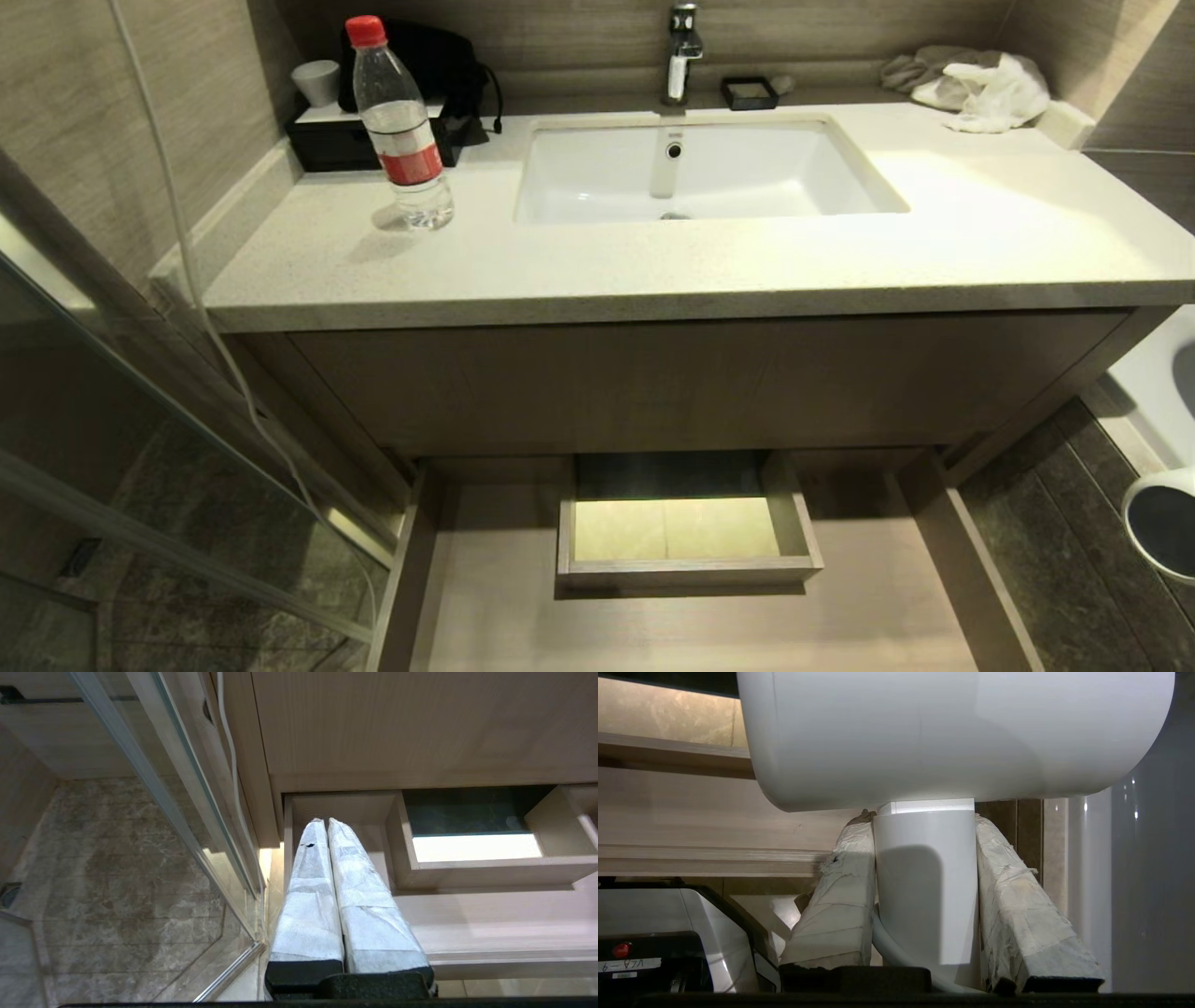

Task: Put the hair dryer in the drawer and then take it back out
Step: Put it into the drawer

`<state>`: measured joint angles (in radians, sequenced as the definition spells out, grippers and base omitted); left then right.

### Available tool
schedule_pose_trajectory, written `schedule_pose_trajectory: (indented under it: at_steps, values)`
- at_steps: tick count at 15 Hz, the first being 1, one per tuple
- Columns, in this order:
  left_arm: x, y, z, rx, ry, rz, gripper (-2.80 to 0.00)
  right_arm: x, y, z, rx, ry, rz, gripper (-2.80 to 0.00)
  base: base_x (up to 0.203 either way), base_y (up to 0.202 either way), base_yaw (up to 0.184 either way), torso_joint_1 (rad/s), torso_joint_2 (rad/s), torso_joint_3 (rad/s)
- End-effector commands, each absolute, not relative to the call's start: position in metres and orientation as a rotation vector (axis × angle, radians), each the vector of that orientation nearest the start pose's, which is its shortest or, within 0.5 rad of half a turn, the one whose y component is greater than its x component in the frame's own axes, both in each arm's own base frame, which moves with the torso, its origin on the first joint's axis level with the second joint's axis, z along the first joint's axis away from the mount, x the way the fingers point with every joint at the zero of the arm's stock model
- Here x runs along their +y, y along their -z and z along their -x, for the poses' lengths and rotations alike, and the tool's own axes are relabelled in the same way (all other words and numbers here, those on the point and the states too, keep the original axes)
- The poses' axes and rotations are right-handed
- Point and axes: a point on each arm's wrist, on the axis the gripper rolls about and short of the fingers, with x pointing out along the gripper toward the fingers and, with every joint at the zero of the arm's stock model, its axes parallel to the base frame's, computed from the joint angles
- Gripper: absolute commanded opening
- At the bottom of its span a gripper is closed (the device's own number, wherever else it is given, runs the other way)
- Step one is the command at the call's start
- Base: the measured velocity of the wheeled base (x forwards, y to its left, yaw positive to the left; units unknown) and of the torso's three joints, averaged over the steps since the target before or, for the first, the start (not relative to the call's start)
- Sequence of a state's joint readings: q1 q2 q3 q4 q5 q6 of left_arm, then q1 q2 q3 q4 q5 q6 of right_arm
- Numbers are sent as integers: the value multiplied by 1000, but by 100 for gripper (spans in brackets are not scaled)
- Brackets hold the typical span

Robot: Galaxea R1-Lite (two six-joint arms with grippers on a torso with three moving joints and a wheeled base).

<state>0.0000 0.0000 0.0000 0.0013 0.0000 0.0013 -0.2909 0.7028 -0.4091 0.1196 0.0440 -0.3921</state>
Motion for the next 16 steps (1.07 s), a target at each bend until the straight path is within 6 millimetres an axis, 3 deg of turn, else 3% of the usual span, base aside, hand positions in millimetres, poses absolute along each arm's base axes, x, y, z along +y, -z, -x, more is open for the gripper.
schedule_pose_trajectory:
  at_steps: [1, 4, 9, 12, 16]
  values:
    - [0, -75, 23, 2, 0, -2, -280, -14, -169, -50, 455, 155, 319, -280, 0, 0, 0, -228, 552, 323]
    - [0, -75, 23, 2, 0, -2, -280, -13, -166, -49, 462, 152, 318, -280, 0, -3, 29, -215, 525, 318]
    - [0, -75, 23, 2, 0, -2, -280, -13, -165, -49, 461, 149, 319, -280, 1, -10, 164, -184, 499, 314]
    - [0, -75, 23, 2, 0, -2, -280, -12, -166, -44, 446, 153, 324, -280, -6, -13, 150, -56, 161, 109]
    - [0, -75, 23, 2, 0, -2, -280, -10, -160, -36, 470, 147, 322, -280, 0, 0, 17, -5, 19, 14]
